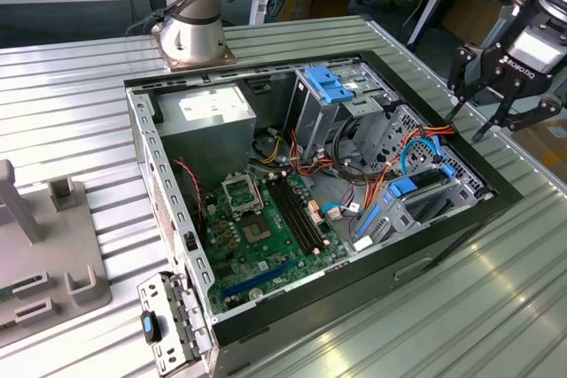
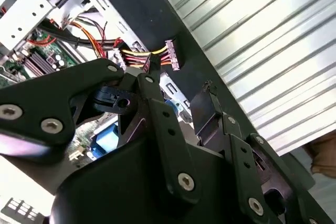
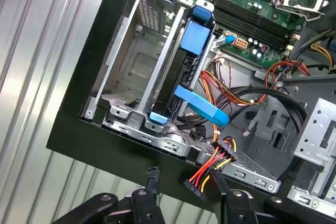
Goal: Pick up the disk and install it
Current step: 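Insert the first disk wire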
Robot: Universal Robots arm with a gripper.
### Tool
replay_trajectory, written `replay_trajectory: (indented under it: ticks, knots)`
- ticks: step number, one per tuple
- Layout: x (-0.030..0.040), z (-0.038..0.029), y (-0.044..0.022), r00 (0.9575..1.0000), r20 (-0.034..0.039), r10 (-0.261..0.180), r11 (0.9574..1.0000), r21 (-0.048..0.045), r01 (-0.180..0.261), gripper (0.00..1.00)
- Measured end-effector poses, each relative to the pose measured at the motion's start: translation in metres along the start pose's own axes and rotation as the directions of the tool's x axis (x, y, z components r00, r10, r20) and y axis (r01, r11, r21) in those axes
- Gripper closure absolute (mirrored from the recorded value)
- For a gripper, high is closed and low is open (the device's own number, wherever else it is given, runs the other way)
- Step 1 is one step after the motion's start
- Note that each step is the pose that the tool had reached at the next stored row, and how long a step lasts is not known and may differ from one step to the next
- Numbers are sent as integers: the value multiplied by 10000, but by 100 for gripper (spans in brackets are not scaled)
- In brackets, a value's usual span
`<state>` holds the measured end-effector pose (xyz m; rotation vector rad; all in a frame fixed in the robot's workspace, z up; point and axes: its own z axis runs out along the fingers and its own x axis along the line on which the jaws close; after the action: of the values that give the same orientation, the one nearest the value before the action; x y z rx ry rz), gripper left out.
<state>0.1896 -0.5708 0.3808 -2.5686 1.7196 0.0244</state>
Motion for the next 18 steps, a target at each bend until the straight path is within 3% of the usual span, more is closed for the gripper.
replay_trajectory:
  ticks: [3,6,7,8,9,10,11,12,16,17,18]
  knots:
    - [1,13,1,9973,26,-729,9973,-29,729,50]
    - [1,35,1,9876,57,-1572,9875,-60,1572,50]
    - [2,55,2,9737,86,-2276,9737,-86,2277,50]
    - [3,66,3,9643,102,-2646,9643,-98,2647,50]
    - [3,76,3,9520,121,-3057,9520,-111,3058,50]
    - [4,89,3,9363,143,-3510,9362,-123,3511,50]
    - [4,96,3,9238,157,-3826,9237,-133,3829,50]
    - [6,98,-3,9155,168,-4021,9154,-137,4023,50]
    - [6,98,-4,9139,162,-4056,9139,-129,4058,50]
    - [7,99,-3,9120,119,-4100,9120,-79,4101,50]
    - [6,98,-3,9084,32,-4180,9084,37,4180,50]
